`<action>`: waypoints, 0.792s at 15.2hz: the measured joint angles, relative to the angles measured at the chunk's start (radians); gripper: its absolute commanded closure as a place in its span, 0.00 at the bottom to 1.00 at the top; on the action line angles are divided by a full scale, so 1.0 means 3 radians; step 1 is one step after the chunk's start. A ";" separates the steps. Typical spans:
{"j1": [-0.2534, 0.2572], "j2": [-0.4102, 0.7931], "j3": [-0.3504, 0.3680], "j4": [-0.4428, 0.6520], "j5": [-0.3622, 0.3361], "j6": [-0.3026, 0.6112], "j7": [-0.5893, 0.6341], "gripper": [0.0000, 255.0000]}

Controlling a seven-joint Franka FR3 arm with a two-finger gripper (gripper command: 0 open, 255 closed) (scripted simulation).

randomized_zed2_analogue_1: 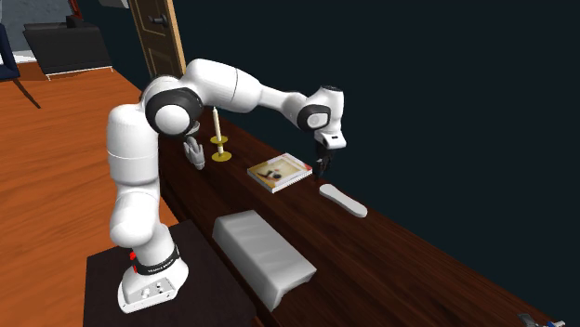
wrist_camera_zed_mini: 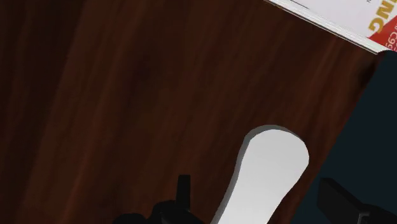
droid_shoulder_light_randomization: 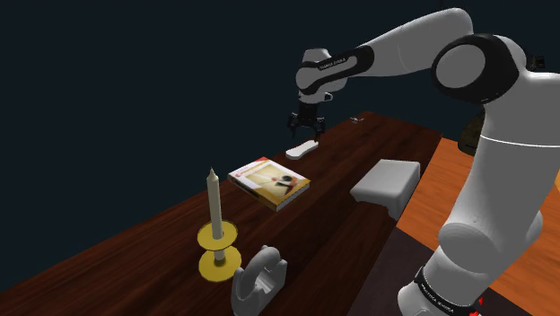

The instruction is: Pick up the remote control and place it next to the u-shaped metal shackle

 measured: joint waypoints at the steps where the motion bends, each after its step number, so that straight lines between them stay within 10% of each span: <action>1: -0.0019 0.0103 -0.0029 0.0078 0.0010 0.0035 0.0076 0.00; 12: -0.0121 0.0828 -0.0208 0.0647 0.0114 0.0252 0.0567 0.00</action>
